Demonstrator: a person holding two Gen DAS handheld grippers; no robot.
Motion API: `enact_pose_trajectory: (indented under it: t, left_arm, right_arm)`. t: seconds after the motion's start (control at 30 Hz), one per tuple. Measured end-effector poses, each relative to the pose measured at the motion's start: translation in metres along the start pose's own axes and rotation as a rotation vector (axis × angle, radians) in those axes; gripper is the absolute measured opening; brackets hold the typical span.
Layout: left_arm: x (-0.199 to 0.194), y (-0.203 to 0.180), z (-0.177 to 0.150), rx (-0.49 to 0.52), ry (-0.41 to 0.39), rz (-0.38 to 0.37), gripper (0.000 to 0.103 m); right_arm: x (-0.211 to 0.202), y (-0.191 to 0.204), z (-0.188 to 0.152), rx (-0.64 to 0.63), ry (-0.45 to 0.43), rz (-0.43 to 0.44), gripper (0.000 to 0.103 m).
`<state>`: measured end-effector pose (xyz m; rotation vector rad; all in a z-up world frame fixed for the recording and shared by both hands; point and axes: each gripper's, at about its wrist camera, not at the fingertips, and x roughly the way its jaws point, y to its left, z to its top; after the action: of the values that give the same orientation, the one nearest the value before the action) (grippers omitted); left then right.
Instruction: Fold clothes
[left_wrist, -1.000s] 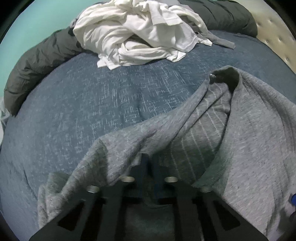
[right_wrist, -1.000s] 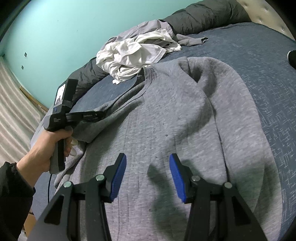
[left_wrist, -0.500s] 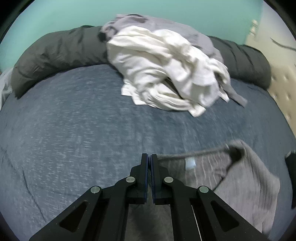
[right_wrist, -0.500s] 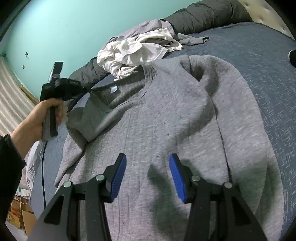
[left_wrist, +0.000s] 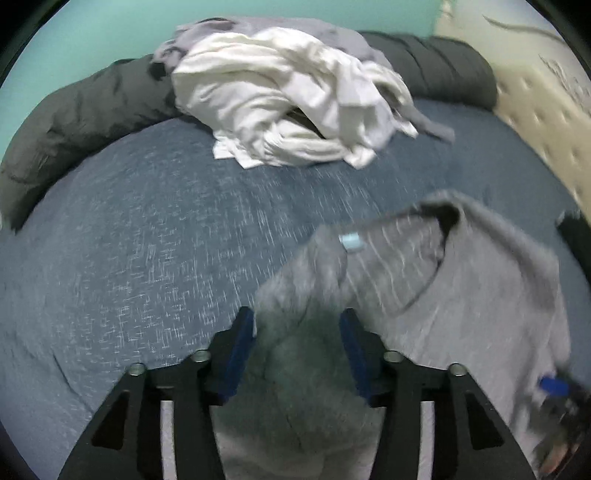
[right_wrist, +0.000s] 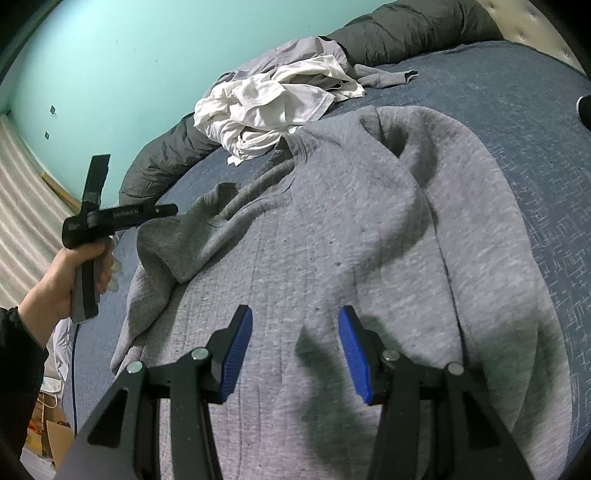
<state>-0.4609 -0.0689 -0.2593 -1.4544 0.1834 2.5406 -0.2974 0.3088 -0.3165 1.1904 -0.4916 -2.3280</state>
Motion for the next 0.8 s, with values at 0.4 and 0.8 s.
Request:
enact_pose_trajectory:
  t: [0.4, 0.8]
  left_arm:
    - [-0.002, 0.022, -0.003, -0.018, -0.045, 0.081, 0.007]
    - [-0.001, 0.105, 0.011, -0.364, -0.098, 0.199, 0.021]
  right_arm:
    - [0.007, -0.004, -0.004, 0.006, 0.006, 0.002, 0.049]
    - [0.012, -0.004, -0.009, -0.001, 0.011, 0.007, 0.049]
